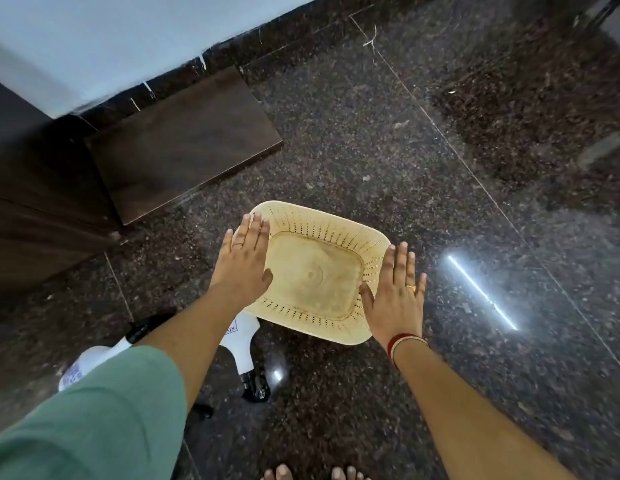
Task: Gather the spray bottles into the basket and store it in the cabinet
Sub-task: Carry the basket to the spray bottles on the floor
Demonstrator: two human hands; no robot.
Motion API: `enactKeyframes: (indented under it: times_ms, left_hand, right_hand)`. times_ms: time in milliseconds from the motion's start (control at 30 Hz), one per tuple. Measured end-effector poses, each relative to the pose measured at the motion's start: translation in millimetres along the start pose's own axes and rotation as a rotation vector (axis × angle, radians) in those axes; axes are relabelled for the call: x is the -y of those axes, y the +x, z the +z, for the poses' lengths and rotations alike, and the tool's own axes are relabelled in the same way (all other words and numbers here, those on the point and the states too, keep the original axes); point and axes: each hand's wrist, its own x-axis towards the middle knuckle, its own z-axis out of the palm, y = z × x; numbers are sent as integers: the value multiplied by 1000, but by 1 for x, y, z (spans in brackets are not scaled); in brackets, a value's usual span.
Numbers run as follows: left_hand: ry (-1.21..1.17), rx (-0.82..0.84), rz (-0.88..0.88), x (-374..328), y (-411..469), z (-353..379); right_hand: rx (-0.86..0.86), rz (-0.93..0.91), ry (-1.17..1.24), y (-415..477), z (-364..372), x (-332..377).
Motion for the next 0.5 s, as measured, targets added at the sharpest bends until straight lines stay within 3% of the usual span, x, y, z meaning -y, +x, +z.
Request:
enactKeyframes:
  times_ms: [167, 300, 433, 500]
  left_hand:
    - [-53, 64, -67, 6, 1, 7]
    - [-27, 40, -99, 3, 2, 13]
    - [-258, 29, -331, 4, 5, 12]
    - [-291, 39, -359, 5, 5, 13]
  right_hand:
    - [117, 116, 205, -3, 5, 5]
    - [84, 292, 354, -2, 5, 15]
    - [68, 385, 459, 1, 9, 18]
    - [71, 406, 483, 2, 9, 18]
